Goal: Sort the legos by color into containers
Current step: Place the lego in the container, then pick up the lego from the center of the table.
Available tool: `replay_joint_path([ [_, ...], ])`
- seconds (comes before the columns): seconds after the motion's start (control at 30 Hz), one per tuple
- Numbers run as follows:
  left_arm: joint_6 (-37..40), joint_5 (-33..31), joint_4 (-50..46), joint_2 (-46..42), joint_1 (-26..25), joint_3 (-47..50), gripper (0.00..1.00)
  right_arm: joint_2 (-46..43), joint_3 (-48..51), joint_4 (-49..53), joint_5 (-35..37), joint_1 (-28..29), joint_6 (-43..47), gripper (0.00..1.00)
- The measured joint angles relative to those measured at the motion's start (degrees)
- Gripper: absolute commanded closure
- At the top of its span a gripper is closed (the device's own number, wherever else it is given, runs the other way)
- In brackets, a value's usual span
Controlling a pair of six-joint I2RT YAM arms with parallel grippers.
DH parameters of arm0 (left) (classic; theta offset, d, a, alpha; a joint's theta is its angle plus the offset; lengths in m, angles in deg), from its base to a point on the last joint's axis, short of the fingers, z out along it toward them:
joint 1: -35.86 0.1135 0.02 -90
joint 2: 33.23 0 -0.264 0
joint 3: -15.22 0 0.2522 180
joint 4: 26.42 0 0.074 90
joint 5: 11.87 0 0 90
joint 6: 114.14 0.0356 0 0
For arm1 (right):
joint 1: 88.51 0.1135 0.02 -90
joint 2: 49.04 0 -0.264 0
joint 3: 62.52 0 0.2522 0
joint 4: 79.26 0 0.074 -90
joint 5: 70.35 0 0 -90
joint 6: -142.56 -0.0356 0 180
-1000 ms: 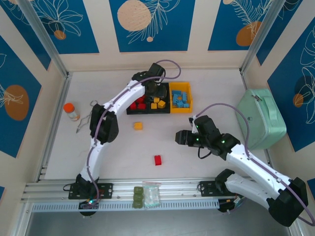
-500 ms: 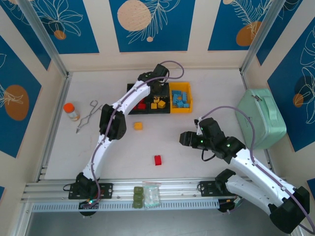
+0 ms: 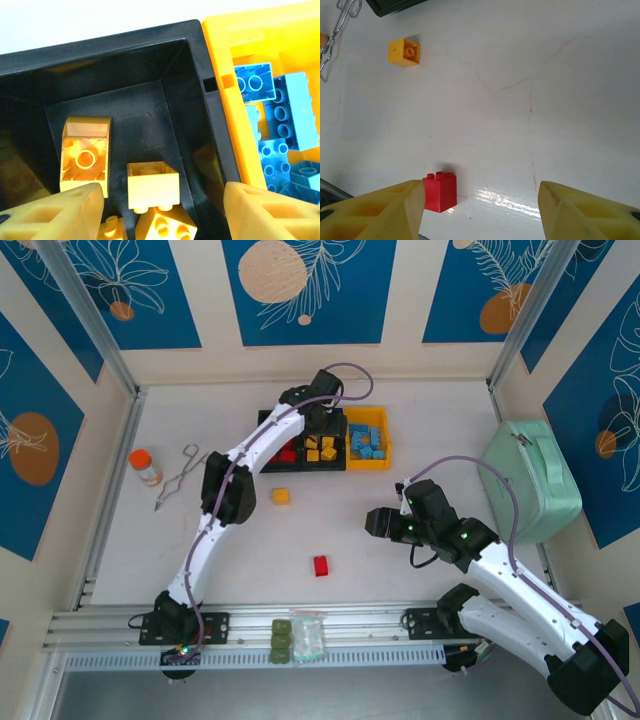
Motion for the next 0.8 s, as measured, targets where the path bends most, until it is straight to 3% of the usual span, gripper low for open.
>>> replay_joint_path([
  [0.47, 0.20, 1.49, 8.83, -29.97, -1.14, 34.82, 0.35, 3.85, -0.02, -2.08, -0.74, 1.36, 0.02, 0.38],
  [0.8, -0.07, -1.79, 14.38, -45.79, -1.18, 60.00, 0.32, 8.39, -0.09, -6.78, -1.75, 6.71, 1.40, 0.32],
])
